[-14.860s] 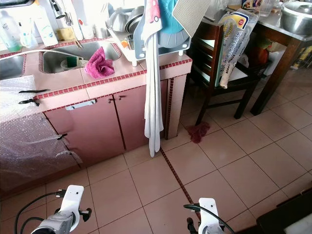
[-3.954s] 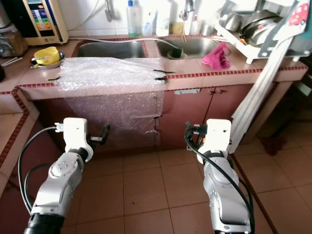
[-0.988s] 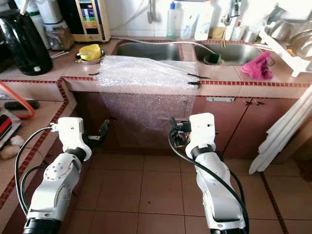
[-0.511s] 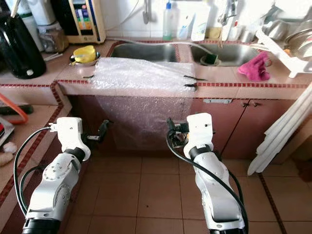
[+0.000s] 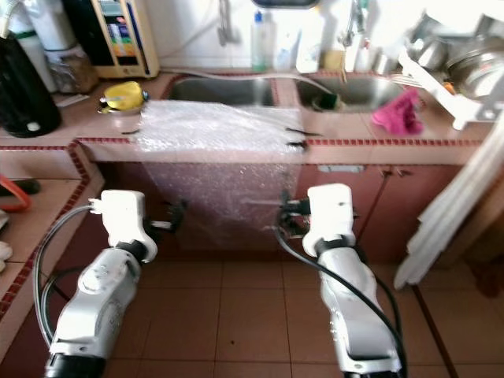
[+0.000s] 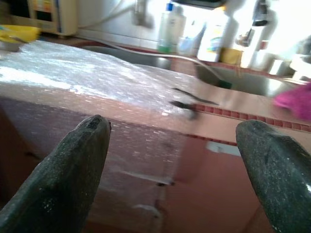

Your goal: Kitchen organization

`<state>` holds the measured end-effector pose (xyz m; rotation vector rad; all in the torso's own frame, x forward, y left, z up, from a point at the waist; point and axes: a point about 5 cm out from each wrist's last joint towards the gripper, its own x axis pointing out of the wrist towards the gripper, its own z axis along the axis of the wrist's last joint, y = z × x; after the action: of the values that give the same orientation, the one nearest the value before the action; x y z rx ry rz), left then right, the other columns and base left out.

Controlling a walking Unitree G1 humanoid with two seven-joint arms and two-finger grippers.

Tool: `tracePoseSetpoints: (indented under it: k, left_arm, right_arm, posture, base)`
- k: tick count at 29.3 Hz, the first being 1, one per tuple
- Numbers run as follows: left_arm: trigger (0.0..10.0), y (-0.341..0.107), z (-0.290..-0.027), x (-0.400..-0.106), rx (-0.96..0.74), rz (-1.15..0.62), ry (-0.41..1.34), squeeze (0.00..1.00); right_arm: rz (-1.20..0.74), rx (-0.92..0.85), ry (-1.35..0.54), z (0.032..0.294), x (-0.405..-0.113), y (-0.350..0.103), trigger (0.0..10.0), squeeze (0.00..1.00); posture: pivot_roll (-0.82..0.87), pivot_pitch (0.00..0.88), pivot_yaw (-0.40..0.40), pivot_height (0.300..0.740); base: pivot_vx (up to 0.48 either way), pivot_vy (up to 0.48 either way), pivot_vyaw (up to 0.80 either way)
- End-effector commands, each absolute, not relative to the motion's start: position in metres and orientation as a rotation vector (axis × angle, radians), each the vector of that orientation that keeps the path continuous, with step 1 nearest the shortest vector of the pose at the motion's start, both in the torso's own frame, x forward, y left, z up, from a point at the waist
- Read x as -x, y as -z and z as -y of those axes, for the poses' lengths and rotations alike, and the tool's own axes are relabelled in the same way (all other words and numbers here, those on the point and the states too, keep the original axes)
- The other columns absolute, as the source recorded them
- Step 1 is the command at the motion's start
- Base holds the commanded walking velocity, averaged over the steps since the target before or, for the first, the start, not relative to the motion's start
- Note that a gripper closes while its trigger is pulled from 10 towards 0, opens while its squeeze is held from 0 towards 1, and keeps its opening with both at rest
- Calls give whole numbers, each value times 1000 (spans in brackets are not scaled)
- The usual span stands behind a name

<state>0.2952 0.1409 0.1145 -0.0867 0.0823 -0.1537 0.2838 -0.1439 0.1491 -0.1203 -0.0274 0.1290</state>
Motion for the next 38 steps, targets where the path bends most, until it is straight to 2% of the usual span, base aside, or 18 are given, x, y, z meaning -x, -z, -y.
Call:
tracePoseSetpoints:
  k: [1,19,38]
  left_arm:
    - [10000,-116,-146,-296,77,-83,134,0]
    - [10000,-116,-148,-297,62,-79,128,0]
    - [10000,-120,-146,-300,54,-61,133,0]
  right_arm:
    - [33,100,-185,136,-283,-151,10000,0]
    - [99,110,-216,134,-280,-160,10000,0]
    - [113,143,-146,143,-284,-161,10000,0]
  posture:
    - [-5,0,26,740]
    - [3,0,22,740]
    - [2,0,27,740]
  base:
    - [337,0,0]
    - [377,0,0]
    - [394,0,0]
